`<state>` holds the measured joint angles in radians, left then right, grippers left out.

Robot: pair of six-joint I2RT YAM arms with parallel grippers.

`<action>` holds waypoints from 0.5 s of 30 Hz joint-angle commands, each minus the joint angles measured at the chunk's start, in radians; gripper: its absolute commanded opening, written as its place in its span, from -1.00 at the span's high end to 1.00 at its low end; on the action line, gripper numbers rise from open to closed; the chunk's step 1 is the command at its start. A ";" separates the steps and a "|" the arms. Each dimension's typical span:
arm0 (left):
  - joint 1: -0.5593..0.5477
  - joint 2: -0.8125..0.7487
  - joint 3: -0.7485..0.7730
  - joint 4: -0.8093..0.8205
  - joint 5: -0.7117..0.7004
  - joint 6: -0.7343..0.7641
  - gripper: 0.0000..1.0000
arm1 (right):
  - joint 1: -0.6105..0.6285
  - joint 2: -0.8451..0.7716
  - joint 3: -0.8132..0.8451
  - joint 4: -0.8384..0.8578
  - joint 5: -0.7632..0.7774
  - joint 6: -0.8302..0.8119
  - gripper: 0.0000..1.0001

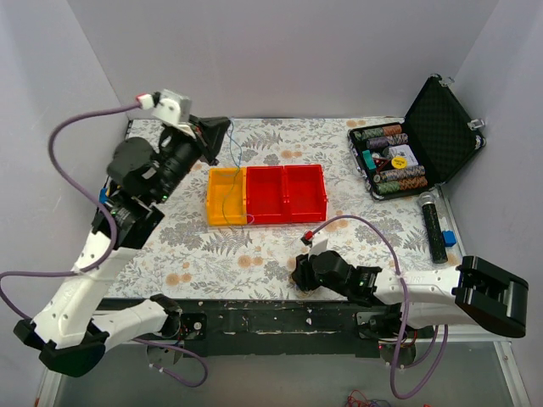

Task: Untangle the cables

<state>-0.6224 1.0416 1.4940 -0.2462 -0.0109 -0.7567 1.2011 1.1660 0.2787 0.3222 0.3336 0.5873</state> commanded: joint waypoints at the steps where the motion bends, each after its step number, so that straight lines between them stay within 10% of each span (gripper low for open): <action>1: 0.032 -0.025 -0.194 0.077 -0.149 0.077 1.00 | 0.009 -0.045 0.033 -0.046 0.012 -0.018 0.08; 15: 0.227 0.060 -0.366 0.136 0.071 0.048 1.00 | 0.008 -0.104 0.024 -0.104 0.056 -0.011 0.13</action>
<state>-0.4179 1.0740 1.1656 -0.1394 -0.0189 -0.7139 1.2011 1.0817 0.2790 0.2314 0.3477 0.5762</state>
